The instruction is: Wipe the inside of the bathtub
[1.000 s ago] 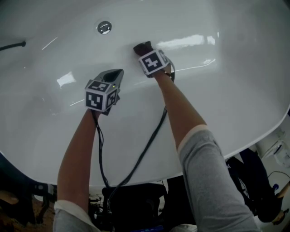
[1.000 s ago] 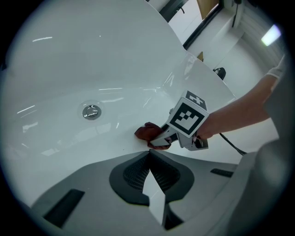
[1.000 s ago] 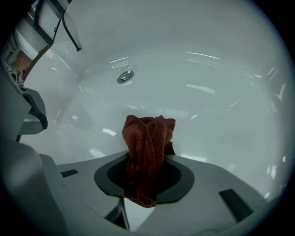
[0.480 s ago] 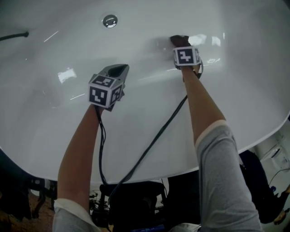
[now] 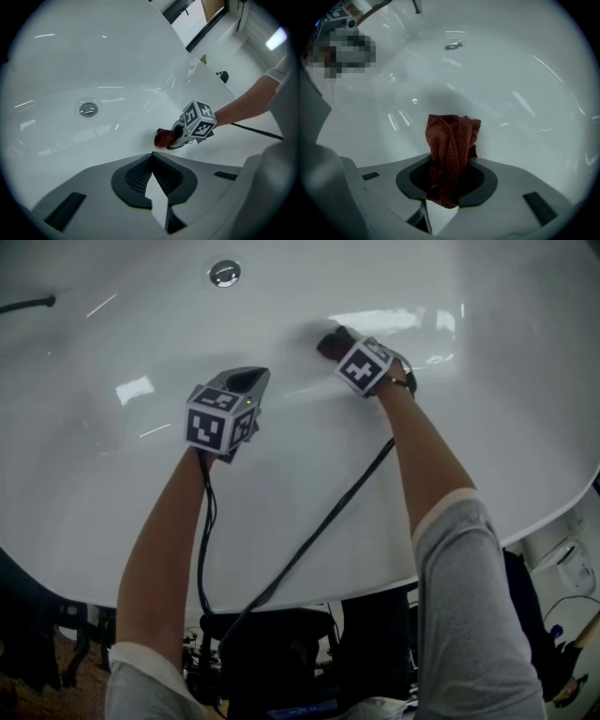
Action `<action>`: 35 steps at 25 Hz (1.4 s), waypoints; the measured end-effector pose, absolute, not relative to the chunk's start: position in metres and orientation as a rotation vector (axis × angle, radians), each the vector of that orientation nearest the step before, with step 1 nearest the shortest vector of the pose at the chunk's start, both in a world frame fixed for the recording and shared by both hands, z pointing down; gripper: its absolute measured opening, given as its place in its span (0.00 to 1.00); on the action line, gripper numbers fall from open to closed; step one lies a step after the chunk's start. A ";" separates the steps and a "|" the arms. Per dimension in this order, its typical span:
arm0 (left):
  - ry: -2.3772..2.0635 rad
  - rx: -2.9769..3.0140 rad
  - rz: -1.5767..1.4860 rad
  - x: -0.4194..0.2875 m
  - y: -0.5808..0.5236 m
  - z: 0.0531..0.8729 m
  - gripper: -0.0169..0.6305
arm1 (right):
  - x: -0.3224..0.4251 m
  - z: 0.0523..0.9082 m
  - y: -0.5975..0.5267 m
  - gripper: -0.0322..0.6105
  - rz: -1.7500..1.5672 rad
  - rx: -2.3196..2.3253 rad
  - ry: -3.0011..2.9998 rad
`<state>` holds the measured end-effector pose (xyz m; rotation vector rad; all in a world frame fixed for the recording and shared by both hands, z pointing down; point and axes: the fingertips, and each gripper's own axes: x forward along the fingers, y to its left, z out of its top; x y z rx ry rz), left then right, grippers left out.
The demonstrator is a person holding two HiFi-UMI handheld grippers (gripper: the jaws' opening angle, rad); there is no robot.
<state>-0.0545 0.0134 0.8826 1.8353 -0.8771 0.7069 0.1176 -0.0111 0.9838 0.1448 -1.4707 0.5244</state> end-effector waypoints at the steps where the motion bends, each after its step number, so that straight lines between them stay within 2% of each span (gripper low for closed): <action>1: -0.875 1.842 0.707 -0.053 0.013 0.881 0.04 | 0.116 0.982 0.000 0.25 0.526 0.056 -1.453; 5: -0.871 1.859 0.701 -0.048 0.011 0.875 0.04 | 0.120 0.974 0.045 0.25 0.537 -0.230 -1.339; 15: -0.872 1.863 0.704 -0.050 0.012 0.865 0.04 | 0.099 0.966 0.071 0.23 0.581 -0.442 -1.361; 35: -0.826 1.914 0.687 -0.009 0.033 0.726 0.04 | 0.092 0.798 0.114 0.22 0.811 -0.551 -1.362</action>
